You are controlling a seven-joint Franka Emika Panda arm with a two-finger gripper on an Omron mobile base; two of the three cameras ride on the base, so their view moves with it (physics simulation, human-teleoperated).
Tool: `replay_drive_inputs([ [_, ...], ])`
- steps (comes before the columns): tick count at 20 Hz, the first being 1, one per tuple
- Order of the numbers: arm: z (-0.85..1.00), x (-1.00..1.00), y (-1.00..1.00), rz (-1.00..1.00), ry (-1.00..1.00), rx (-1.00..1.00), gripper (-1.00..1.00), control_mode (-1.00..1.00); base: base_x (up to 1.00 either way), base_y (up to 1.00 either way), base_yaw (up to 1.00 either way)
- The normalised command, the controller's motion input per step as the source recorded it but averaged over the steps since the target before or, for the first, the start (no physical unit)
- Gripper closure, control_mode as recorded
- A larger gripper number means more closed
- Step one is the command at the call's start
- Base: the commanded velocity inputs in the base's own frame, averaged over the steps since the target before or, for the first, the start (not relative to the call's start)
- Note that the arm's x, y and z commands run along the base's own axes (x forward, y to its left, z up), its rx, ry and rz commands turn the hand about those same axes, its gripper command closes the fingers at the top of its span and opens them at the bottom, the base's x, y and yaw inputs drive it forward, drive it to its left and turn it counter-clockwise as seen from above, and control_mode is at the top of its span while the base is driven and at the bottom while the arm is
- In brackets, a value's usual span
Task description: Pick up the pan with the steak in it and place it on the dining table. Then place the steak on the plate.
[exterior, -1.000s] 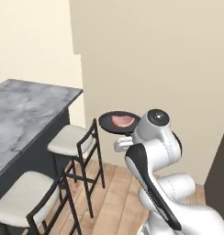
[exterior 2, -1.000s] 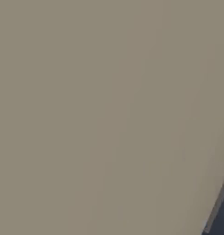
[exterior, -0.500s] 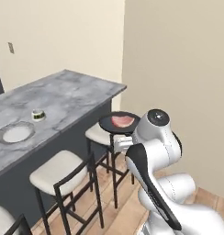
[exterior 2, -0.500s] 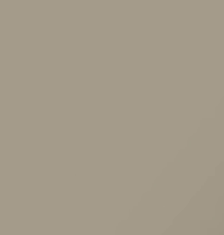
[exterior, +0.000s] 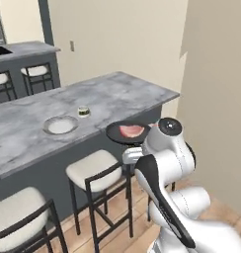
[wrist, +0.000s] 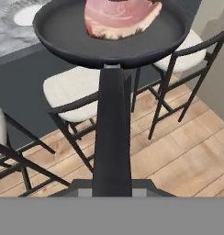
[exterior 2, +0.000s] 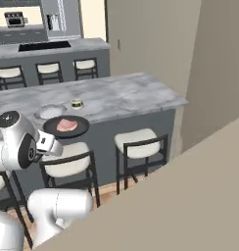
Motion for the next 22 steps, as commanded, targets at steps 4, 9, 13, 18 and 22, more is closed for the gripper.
replay_drive_inputs([
  [4, 0.0, 0.0, 0.0, 0.0, 0.0, 0.0, 1.0, 1.0, -0.1, 0.11, 0.43],
  [9, 0.0, 0.0, 0.0, 0.0, 0.0, 0.0, 1.0, 1.0, -0.09, 0.16, 0.4],
  [13, 0.0, 0.0, 0.0, 0.0, 0.0, 0.0, 1.0, 1.0, -0.03, 0.15, 0.32],
  [18, 0.0, 0.0, 0.0, 0.0, 0.0, 0.0, 1.0, 1.0, 0.0, -0.02, 0.03],
  [22, 0.0, 0.0, 0.0, 0.0, 0.0, 0.0, 1.0, 1.0, 0.05, -0.61, 0.12],
])
